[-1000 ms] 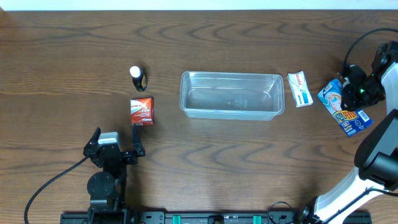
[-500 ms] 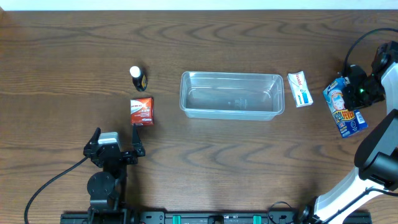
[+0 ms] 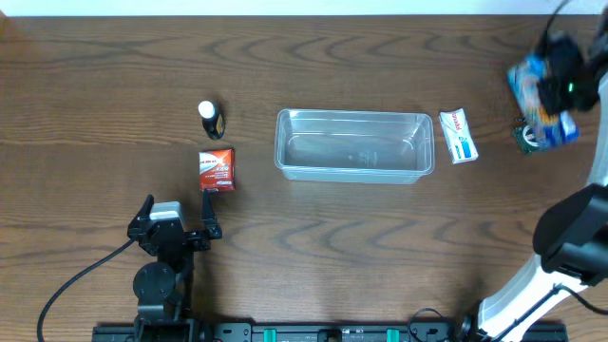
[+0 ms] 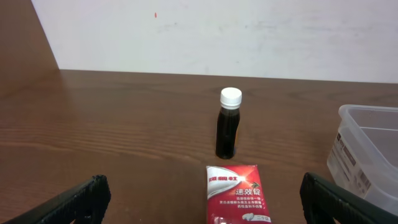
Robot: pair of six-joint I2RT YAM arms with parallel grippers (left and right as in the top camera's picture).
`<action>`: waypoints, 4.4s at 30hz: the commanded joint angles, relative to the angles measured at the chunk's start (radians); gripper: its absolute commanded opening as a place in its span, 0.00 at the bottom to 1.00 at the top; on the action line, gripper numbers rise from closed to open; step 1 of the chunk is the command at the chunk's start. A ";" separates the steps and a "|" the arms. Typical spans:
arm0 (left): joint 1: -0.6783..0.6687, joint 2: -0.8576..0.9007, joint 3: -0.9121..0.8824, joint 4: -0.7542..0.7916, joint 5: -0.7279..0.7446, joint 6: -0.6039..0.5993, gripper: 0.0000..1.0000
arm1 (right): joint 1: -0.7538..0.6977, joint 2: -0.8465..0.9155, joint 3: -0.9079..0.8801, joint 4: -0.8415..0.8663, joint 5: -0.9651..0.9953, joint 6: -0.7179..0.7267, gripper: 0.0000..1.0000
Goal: Pack container
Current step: 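Carry the blue box into the clear container and lower it, then open right gripper, release box, and move toward the Panadol box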
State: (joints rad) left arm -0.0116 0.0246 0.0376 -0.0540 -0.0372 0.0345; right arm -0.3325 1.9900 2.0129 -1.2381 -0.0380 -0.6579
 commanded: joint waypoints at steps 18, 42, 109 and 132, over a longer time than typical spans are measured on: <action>0.000 0.001 -0.033 -0.015 -0.019 0.014 0.98 | 0.600 -0.009 0.205 -0.105 -0.135 -0.237 0.01; 0.000 0.001 -0.033 -0.015 -0.019 0.014 0.98 | 0.719 -0.008 0.055 -0.276 -0.089 -0.338 0.01; 0.000 0.001 -0.033 -0.015 -0.019 0.014 0.98 | 0.696 -0.008 -0.362 0.001 -0.039 -0.446 0.03; 0.000 0.001 -0.033 -0.015 -0.019 0.014 0.98 | 0.696 -0.008 -0.366 0.071 0.047 -0.372 0.57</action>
State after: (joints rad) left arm -0.0116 0.0246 0.0376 -0.0540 -0.0372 0.0345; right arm 0.3702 1.9896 1.6470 -1.1870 -0.0437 -1.0748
